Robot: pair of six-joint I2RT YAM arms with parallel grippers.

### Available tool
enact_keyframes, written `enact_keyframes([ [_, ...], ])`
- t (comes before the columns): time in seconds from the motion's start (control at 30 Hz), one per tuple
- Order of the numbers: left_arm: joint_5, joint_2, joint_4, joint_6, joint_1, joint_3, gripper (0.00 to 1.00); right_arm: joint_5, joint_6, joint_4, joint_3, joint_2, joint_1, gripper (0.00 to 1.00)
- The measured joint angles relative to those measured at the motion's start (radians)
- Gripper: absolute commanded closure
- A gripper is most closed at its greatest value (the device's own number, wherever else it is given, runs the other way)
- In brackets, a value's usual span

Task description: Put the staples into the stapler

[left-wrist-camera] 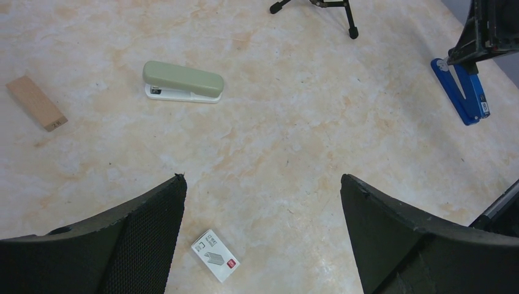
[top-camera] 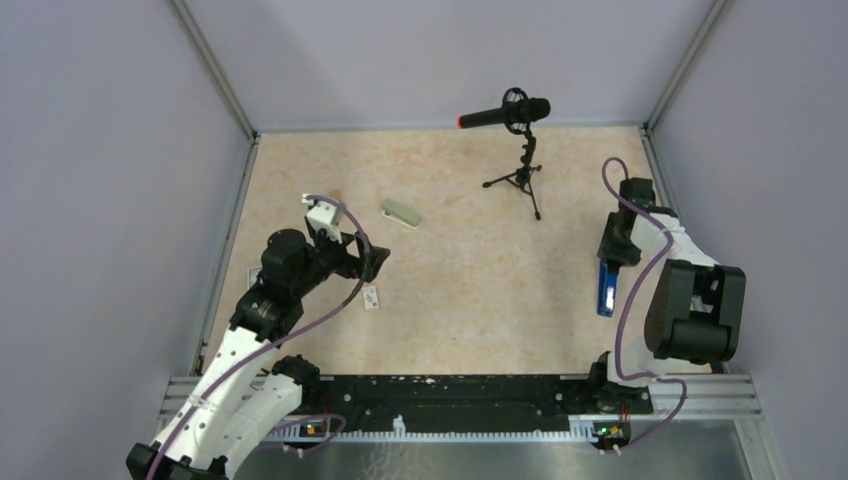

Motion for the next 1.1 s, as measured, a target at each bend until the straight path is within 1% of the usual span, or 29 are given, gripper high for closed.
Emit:
enact_keyframes([
  [0.07,-0.010,0.000,0.000,0.002,-0.001,0.000,0.01,-0.012,-0.005,0.001,0.000,0.000,-0.002,0.67],
  [0.17,-0.041,0.000,-0.003,0.002,-0.004,0.000,0.01,-0.023,-0.016,0.002,0.000,0.000,-0.003,0.77],
  [0.23,-0.089,0.000,-0.011,-0.002,-0.006,0.001,0.01,-0.040,-0.024,0.005,0.000,0.000,-0.003,0.83],
  [0.37,-0.170,0.000,-0.038,-0.018,-0.007,0.002,0.01,-0.100,-0.039,0.014,0.000,-0.009,0.005,0.86],
  [0.5,-0.165,0.000,-0.040,-0.034,-0.008,0.002,0.05,-0.138,-0.048,0.015,0.000,-0.066,0.064,0.89],
  [0.63,-0.127,0.011,-0.042,-0.067,-0.008,0.005,0.06,-0.162,-0.055,0.025,0.000,-0.185,0.240,0.93],
  [0.7,-0.098,0.030,-0.042,-0.084,-0.008,0.016,0.09,-0.186,-0.052,0.043,0.000,-0.246,0.327,0.94],
  [0.8,-0.035,0.069,-0.033,-0.145,-0.008,0.038,0.14,-0.251,-0.028,0.077,-0.002,-0.326,0.415,0.97],
  [0.93,0.082,0.117,0.023,-0.258,-0.010,0.037,0.17,-0.284,-0.004,0.136,-0.010,-0.386,0.518,0.98],
  [1.1,0.202,0.205,0.122,-0.357,-0.011,0.030,0.17,-0.319,0.017,0.213,-0.012,-0.397,0.749,1.00],
])
